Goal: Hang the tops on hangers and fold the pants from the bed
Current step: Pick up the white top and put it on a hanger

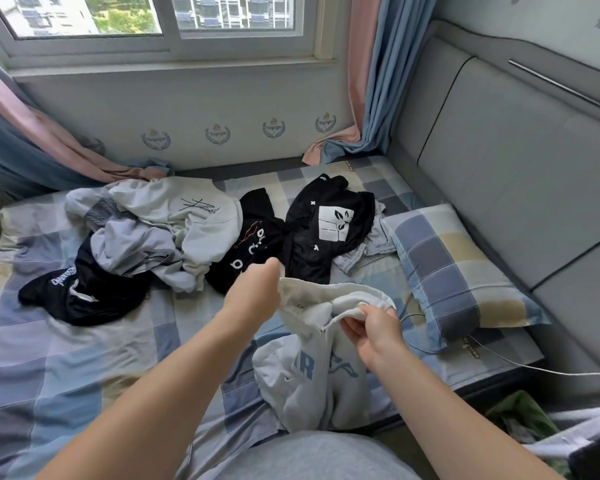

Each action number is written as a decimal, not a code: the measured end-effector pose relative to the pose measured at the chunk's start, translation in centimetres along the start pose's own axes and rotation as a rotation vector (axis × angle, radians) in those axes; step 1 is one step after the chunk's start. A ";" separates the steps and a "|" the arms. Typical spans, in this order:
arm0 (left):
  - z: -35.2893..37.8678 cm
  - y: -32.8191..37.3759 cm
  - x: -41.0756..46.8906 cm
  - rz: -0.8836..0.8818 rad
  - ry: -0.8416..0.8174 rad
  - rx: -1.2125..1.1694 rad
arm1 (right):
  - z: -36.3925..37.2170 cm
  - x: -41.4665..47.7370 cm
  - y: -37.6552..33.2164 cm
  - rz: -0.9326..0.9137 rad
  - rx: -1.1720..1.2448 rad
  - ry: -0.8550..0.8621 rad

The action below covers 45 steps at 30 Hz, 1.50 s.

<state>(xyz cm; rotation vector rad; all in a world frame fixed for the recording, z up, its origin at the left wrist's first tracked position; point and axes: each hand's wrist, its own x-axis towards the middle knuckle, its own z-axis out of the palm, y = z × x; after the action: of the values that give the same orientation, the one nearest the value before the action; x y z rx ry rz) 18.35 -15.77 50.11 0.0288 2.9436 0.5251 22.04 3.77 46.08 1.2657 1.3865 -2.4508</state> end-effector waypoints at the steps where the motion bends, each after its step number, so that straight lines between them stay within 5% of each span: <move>1: -0.2 -0.1 0.2 -0.019 0.034 0.027 | 0.0 0.0 0.1 0.003 0.003 -0.001; 7: -0.3 -1.1 1.0 -0.057 0.149 -0.057 | 0.1 -0.2 0.8 0.021 -0.007 -0.018; 12: -1.9 -1.4 1.0 -0.347 -0.068 -1.448 | -0.1 -0.3 1.0 0.046 0.021 -0.023; 14: -2.7 -3.0 1.1 -0.401 0.000 -1.694 | -0.2 -0.3 1.0 0.050 0.042 -0.016; 17: -2.6 -6.2 0.9 -0.490 0.153 -1.352 | -0.3 -0.7 1.2 0.037 0.084 -0.007; 23: 1.0 -10.3 -1.0 -0.310 -0.460 -0.199 | -0.1 -3.9 2.9 -0.026 0.142 -0.077; 26: 1.9 -10.0 -2.1 -0.230 -0.405 0.021 | 0.4 -6.8 4.4 -0.082 0.131 -0.116; 28: 1.3 -9.4 -2.6 -0.202 -0.424 -0.153 | 1.0 -9.2 5.9 -0.119 0.134 -0.132; 32: -0.4 -9.4 -4.3 -0.341 -0.898 -0.758 | 2.7 -14.3 9.9 -0.227 0.127 -0.150; 36: 1.1 -11.5 -6.6 -0.374 -0.854 -0.951 | 4.2 -19.0 14.6 -0.316 0.179 -0.089; 40: 1.7 -13.8 -8.1 -0.518 -0.823 -1.385 | 3.3 -22.3 18.7 -0.346 0.277 0.145; 45: 0.3 -12.9 -11.0 -0.504 -0.965 -1.608 | -0.4 -26.6 21.4 -0.350 0.554 0.360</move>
<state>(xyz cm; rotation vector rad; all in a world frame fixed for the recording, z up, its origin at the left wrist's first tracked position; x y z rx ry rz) 29.33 -28.22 46.96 -0.4486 0.9845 1.8215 48.69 -17.28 49.18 1.7761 1.0935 -3.1183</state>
